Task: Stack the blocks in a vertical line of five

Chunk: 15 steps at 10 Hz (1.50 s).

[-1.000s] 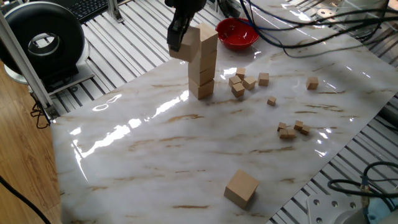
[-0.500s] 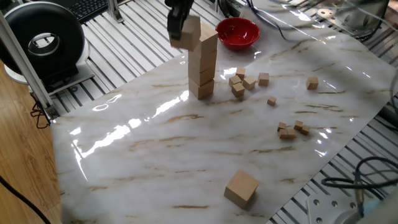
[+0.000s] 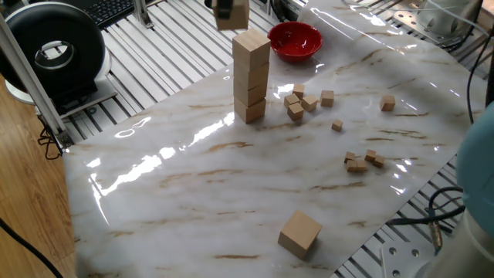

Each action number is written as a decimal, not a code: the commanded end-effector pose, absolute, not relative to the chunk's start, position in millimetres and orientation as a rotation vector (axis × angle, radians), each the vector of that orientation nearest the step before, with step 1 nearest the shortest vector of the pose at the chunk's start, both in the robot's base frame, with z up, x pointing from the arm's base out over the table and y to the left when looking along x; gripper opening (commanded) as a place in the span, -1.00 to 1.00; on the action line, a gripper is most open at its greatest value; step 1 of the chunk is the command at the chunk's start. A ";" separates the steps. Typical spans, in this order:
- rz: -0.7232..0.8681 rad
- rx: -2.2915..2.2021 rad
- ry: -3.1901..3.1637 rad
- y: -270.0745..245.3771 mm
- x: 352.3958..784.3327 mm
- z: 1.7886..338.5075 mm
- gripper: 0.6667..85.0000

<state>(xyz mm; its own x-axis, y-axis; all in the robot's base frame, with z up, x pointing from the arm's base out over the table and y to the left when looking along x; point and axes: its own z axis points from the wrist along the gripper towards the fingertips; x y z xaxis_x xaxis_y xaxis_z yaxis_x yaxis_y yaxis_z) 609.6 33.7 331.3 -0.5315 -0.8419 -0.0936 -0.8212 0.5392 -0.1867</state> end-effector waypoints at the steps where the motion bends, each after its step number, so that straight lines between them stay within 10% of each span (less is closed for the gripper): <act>1: -0.209 -1.772 2.333 13.6 616.5 331.5 0.00; 4: -0.358 -2.056 2.087 -18.3 633.5 336.7 -0.01; 9: 0.100 -2.063 2.085 5.9 604.2 315.5 0.04; 15: 0.229 -1.898 2.242 16.7 592.4 298.8 0.00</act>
<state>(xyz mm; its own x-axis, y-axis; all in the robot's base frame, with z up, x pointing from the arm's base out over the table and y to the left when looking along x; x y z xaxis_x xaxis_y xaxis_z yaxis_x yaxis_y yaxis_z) 599.9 3.0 306.1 -0.0774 -0.9809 -0.1787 -0.9940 0.0898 -0.0620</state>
